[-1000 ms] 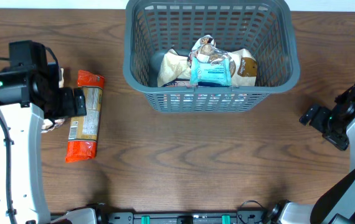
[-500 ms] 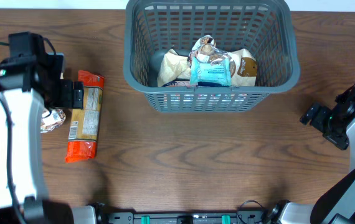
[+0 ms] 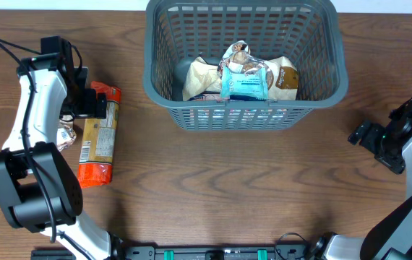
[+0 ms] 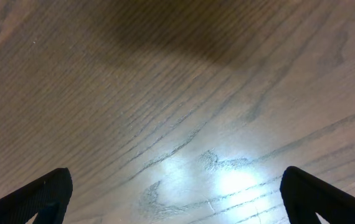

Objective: Pack container
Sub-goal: 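Move the left gripper to the red-capped long package and grasp it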

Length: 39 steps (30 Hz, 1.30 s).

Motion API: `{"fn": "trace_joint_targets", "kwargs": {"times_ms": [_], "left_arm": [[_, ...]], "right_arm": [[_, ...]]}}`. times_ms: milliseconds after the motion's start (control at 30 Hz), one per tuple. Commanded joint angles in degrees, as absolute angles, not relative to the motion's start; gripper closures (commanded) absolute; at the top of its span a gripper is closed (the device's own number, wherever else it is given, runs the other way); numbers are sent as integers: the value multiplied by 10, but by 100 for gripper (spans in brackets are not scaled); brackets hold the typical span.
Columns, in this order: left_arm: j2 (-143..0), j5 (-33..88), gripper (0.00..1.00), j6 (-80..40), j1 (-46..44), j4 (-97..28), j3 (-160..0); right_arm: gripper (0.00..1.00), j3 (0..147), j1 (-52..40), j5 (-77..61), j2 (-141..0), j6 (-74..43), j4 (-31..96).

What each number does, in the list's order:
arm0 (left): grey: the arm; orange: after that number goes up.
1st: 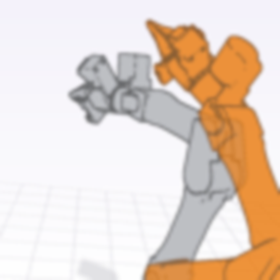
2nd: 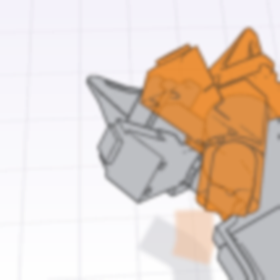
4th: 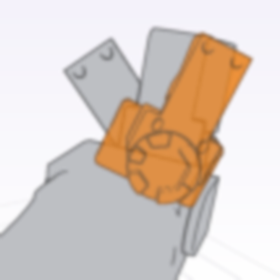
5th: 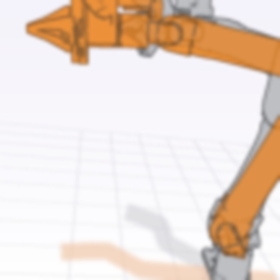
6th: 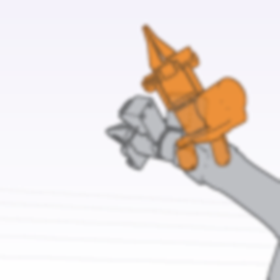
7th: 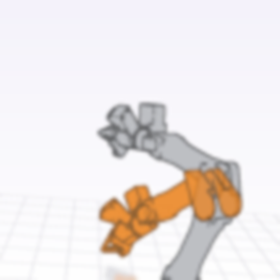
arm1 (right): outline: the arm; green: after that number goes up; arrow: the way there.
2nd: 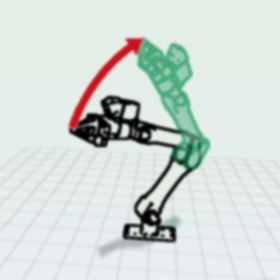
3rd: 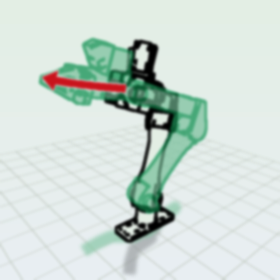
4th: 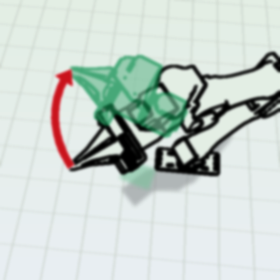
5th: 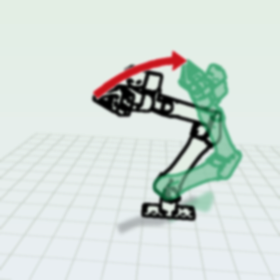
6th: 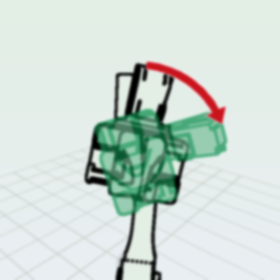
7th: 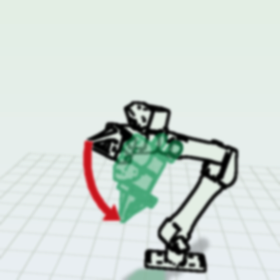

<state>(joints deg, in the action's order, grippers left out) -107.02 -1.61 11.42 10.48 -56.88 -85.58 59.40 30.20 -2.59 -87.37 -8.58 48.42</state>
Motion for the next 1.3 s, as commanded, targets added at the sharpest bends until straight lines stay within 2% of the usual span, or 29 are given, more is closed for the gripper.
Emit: {"fn": "trace_joint_targets", "kwargs": {"times_ms": [0, 767, 1067, 1167, 1233, 1267], "left_arm": [[-1070, 0, 1, 120, 100, -562, -844], [-1070, 10, 1, 120, 79, -382, -647], [-1070, 11, 0, 117, 79, -375, -632], [-1070, 11, 7, 117, 79, -376, -632], [-1070, 11, 29, 117, 79, -374, -632], [-1070, 11, 33, 117, 79, -374, -632]], "right_arm": [[1, 593, 297, -20, -871, -91, 484], [1, 593, 297, -20, -871, -91, 491], [1, 593, 297, -20, -871, -89, 492], [1, 593, 297, -20, -871, -89, 492], [1, 593, 297, -20, -871, -89, 492], [1, 593, 297, -20, -871, -89, 492]]}}
